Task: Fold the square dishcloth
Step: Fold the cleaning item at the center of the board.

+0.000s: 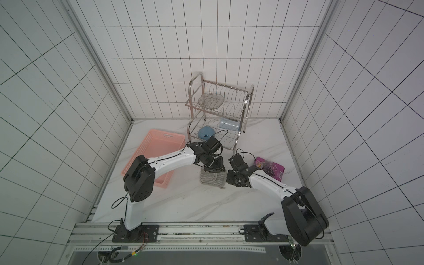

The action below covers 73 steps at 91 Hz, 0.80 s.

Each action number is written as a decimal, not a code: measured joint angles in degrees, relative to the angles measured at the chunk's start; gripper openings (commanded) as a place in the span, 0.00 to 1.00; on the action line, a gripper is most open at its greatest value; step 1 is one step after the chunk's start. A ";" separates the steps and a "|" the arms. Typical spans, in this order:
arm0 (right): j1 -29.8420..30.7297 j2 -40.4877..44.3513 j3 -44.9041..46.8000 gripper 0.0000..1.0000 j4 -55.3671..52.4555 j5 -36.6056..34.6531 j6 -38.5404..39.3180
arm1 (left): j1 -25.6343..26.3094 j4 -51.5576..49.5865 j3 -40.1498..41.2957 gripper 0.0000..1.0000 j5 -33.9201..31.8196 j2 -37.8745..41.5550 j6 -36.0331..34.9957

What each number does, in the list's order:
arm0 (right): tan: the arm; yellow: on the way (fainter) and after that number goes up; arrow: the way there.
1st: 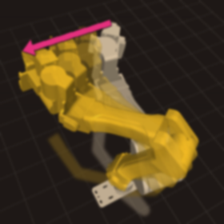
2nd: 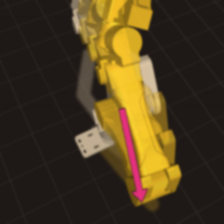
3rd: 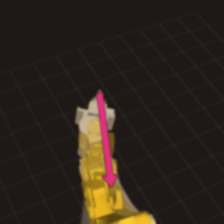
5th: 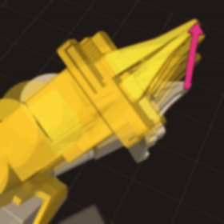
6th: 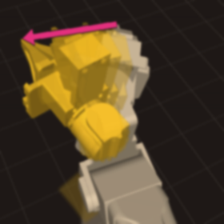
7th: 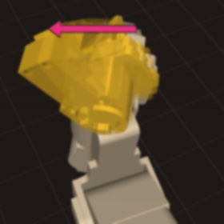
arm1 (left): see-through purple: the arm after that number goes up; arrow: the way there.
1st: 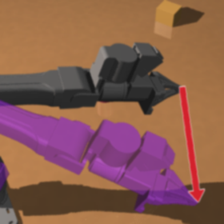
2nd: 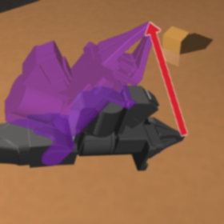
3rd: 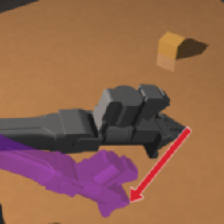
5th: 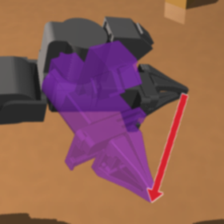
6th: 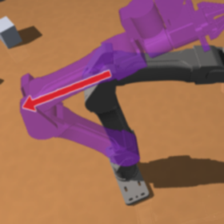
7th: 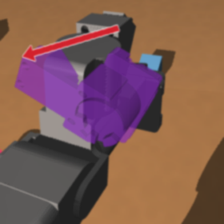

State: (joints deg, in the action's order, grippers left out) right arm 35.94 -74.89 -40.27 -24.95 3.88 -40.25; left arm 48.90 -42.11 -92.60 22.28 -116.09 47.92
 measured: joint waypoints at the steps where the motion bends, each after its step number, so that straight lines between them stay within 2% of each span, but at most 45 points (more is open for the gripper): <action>1: 0.00 0.39 -0.17 0.27 -0.24 -0.22 0.02 | 0.00 0.26 0.13 0.29 0.22 0.02 0.15; 20: 0.00 5.79 -1.57 0.34 -3.30 -1.66 1.31 | -0.26 1.20 0.37 0.33 2.47 2.54 -0.11; 36: 0.24 6.86 -2.67 0.46 -5.79 -1.88 2.51 | -1.92 1.42 2.23 0.40 1.46 12.41 -0.28; 53: 2.36 5.01 -6.97 0.61 -6.21 -2.80 3.78 | -10.40 4.68 12.72 0.42 -0.98 24.48 1.03; 62: 4.02 2.01 -9.35 0.69 -5.86 -2.93 4.79 | -14.10 5.46 19.08 0.42 -2.34 26.38 1.62; 73: 5.95 -3.54 -12.68 0.73 -5.20 -2.80 6.08 | -16.04 5.97 25.88 0.41 -2.78 26.38 2.03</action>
State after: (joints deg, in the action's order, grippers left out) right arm 41.89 -78.43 -52.95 -30.15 1.08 -34.17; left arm 32.86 -36.14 -66.72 19.51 -89.71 49.95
